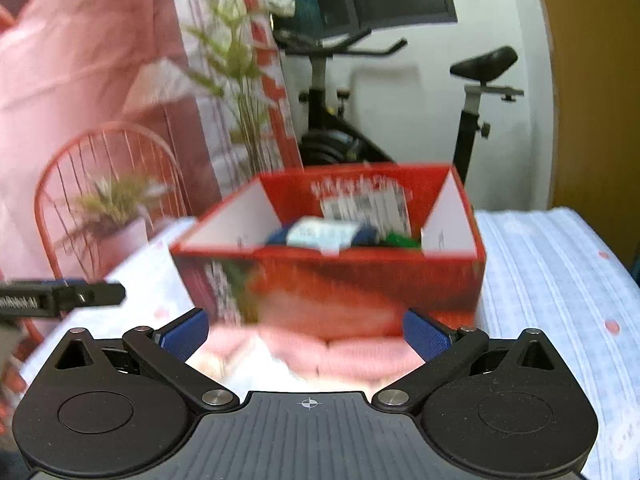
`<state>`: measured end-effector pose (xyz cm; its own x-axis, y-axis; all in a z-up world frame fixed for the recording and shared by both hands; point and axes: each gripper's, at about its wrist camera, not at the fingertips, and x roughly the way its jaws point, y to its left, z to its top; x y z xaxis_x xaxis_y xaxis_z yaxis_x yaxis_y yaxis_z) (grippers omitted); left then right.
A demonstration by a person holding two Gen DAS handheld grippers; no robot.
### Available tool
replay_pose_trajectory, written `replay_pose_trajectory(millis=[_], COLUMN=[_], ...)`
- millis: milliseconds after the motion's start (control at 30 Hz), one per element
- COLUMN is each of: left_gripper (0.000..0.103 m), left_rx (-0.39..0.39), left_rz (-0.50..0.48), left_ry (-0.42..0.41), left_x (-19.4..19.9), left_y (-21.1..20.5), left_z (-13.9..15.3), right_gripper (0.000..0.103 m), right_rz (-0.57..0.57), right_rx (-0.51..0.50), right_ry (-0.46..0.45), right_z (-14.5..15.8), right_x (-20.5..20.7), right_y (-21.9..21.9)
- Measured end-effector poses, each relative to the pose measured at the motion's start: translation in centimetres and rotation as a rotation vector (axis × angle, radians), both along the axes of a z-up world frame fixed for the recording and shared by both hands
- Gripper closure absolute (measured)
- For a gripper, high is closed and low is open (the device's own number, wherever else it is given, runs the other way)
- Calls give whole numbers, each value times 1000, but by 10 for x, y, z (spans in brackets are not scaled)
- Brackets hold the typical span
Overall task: Organize soft objects
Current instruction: 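Move the left tool down to the black cloth beside the white plastic bag, then close the left tool on the black cloth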
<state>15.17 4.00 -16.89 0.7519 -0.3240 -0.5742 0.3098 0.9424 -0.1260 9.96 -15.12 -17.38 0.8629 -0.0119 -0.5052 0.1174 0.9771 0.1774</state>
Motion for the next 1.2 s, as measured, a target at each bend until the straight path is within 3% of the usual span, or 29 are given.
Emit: replay_pose_trajectory(millis=[333,500,667,833,900,1200], left_gripper=[0,0,4,19,32,51], left_rx=[43,28,3,-38,-52,-70], left_rz=[12,-18,-57,-91,-102,-100], left_ry=[120,158,186,237,247,241], left_x=[-20,-28,-29,-28,-27,-25], left_y=[12,9,8,7,6,8], left_z=[-40,-53,-60,-72,-77,-78], right_gripper=[4,26,35,36,36,50], right_rz=[44,102,140,185,207,301], right_rx=[-28,-45,-51,-62,-72,-131], right_ry=[150,179,168,208,222,282], right_z=[-50,-59,-56,-65,-68,-83], right_x=[-13,-16,-14,-10,-10,-11], right_y=[29,42,48,54,58,77])
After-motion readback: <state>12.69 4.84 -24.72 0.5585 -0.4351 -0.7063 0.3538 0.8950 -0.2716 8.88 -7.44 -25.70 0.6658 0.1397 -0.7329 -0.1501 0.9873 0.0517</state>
